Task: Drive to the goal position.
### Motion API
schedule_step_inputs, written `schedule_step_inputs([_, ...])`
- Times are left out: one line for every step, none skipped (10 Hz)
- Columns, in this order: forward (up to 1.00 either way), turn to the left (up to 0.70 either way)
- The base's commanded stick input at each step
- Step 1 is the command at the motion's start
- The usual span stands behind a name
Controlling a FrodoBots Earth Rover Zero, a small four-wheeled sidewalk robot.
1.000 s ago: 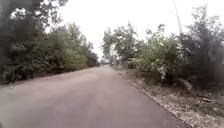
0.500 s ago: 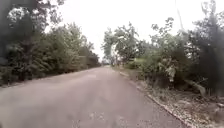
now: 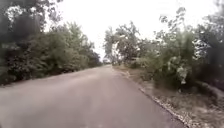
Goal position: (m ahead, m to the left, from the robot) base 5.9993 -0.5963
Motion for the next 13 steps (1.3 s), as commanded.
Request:
schedule_step_inputs([1.0, 0.0])
schedule_step_inputs([1.0, 0.0])
schedule_step_inputs([1.0, 0.0])
schedule_step_inputs([1.0, 0.0])
schedule_step_inputs([1.0, 0.0])
schedule_step_inputs([1.0, 0.0])
schedule_step_inputs([1.0, 0.0])
schedule_step_inputs([1.0, 0.0])
schedule_step_inputs([1.0, 0.0])
schedule_step_inputs([1.0, 0.0])
schedule_step_inputs([1.0, 0.0])
schedule_step_inputs([1.0, 0.0])
schedule_step_inputs([1.0, 0.0])
